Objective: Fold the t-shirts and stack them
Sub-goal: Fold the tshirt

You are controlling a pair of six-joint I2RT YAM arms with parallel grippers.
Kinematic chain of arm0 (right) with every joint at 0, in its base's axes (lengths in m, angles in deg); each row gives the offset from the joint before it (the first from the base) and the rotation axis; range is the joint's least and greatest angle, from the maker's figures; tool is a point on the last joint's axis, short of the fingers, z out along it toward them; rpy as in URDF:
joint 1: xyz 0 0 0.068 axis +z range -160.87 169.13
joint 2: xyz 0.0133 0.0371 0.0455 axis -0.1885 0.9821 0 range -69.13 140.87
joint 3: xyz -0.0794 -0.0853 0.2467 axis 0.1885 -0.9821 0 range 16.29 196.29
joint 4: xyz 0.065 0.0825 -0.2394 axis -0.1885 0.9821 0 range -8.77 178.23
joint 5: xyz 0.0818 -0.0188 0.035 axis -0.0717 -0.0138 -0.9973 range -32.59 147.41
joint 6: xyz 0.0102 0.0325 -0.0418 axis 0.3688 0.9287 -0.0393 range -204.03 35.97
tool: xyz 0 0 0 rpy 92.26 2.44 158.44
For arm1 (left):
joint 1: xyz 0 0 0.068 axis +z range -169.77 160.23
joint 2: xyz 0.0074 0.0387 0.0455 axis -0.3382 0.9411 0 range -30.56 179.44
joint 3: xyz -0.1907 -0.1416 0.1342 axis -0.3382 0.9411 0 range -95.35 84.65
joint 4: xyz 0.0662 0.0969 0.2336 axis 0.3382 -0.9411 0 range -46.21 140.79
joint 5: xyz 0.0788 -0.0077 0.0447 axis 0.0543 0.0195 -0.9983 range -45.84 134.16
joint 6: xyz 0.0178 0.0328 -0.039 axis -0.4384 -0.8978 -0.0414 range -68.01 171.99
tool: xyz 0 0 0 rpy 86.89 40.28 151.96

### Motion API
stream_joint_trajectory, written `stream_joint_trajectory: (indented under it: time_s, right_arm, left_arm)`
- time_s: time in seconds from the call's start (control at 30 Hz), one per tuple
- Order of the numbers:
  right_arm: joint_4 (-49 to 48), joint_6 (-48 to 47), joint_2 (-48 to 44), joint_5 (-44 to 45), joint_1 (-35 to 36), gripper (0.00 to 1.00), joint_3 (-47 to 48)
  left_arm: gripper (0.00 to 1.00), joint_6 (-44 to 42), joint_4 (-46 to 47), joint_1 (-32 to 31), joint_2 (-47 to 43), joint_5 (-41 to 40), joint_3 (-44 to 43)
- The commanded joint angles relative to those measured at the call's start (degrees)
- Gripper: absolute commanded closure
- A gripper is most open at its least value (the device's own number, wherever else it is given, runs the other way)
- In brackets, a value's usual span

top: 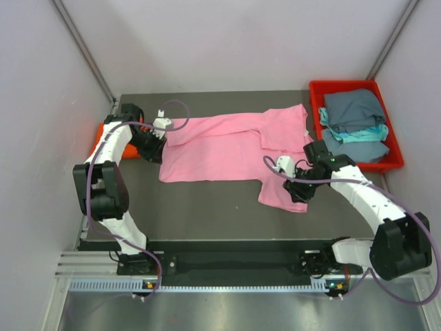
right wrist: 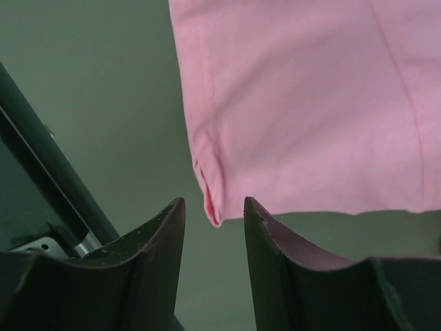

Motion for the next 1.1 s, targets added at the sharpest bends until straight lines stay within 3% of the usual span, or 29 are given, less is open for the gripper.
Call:
stream_joint_trajectory:
  time_s: [0.0,0.27,0.97,1.07]
  right_arm:
    - [1.75,-3.78,-4.56,2.98,0.76,0.6,-2.94]
    - [1.93,-7.29,-5.81,5.45,2.42,0.6,-7.17]
    - [-3.78,-9.85,4.47,10.02,4.1,0.6,-9.63]
    - [-4.57,-9.76,5.0,10.54,4.19,0.7,-10.24]
  left_arm:
    - [0.67,-3.64,0.78,0.3,-1.45,-0.23,1.63]
    - [0.67,0.67,3.33,0.3,-2.24,1.18,1.81]
    - [0.67,3.66,3.68,0.21,-2.51,1.0,-0.03]
    - [0.67,3.83,3.59,0.21,-1.72,0.91,-1.0]
